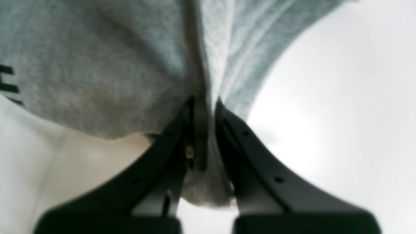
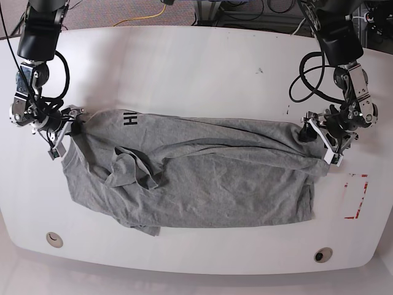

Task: Layout the t-shirt on the table in an organized manner, then fold the t-shirt properly
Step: 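Drag the shirt with both grippers toward the robot's base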

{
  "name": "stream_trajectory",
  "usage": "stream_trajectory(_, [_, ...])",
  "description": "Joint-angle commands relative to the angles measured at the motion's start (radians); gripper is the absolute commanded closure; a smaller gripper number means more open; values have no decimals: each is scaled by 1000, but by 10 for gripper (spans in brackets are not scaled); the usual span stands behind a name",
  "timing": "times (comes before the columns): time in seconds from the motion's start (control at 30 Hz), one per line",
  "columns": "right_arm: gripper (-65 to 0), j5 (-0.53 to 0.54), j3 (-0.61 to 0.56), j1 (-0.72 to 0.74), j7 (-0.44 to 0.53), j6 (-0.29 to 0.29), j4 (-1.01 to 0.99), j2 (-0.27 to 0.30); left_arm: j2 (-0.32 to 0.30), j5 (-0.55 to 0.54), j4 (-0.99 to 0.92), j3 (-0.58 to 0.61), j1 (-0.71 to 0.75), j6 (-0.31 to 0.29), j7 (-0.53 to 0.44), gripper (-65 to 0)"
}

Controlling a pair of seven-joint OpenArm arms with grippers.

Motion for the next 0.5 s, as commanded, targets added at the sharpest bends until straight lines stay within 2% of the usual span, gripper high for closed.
stream_trajectory(0.0, [-5, 12, 33, 18, 16, 1, 15, 26, -6, 16, 0, 2, -3, -1, 31, -361])
stream_trajectory(0.07, [-5, 12, 47, 16, 16, 1, 15, 26, -7, 16, 0, 2, -1, -1, 31, -292])
stream_trajectory(0.17, [-5, 9, 59, 9, 16, 1, 15, 29, -9, 16, 0, -3, 2, -1, 32, -144])
stream_trajectory(0.3, [-5, 12, 64, -4, 16, 1, 15, 32, -11, 17, 6, 0, 25, -1, 32, -6])
stream_trajectory(0.47, [-5, 12, 64, -16, 16, 1, 15, 44, -11, 17, 8, 2, 37, -1, 55, -6])
